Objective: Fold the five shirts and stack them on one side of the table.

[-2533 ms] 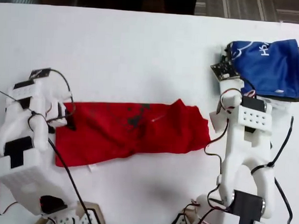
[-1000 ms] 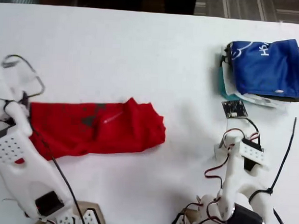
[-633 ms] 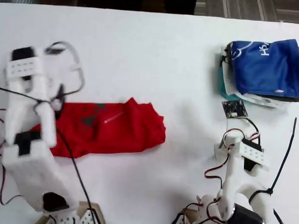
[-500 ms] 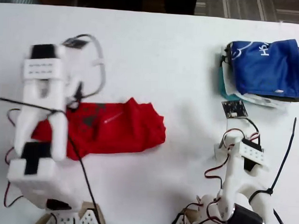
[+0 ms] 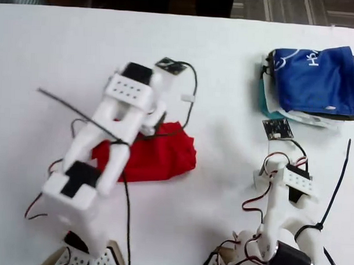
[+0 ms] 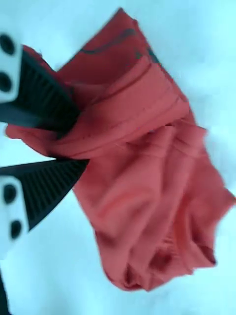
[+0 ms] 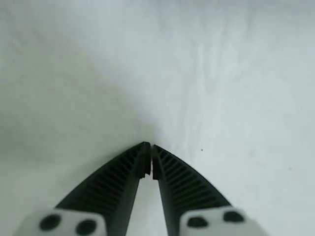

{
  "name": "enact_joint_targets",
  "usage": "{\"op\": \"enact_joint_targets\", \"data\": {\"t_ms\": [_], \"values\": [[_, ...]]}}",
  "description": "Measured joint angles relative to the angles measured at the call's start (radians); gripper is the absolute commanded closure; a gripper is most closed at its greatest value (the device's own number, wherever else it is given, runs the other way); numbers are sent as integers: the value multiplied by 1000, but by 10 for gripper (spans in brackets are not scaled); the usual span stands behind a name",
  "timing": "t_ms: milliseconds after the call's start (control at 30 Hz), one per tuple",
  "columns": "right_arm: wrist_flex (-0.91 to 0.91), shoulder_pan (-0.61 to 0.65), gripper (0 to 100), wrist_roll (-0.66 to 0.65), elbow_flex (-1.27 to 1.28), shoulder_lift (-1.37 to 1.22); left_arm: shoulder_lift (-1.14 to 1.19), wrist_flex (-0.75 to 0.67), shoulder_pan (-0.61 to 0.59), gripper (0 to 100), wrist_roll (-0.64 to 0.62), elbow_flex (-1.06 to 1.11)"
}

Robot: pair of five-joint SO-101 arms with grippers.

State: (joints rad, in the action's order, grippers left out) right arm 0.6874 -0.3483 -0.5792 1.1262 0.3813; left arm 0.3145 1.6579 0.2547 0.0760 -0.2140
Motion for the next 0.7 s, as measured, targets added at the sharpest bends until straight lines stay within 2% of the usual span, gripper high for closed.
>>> {"op": "enact_joint_targets", "data": {"t_ms": [267,333,500,700], "values": [[0,0,978,0,0,0,213,-21,91,968,-12,-190],[0,0,978,0,0,0,245,-21,101,924,-12,-222],[0,0,978,0,0,0,265,-21,104,737,-12,-239],[0,0,978,0,0,0,267,80,106,775,3,-387]]}}
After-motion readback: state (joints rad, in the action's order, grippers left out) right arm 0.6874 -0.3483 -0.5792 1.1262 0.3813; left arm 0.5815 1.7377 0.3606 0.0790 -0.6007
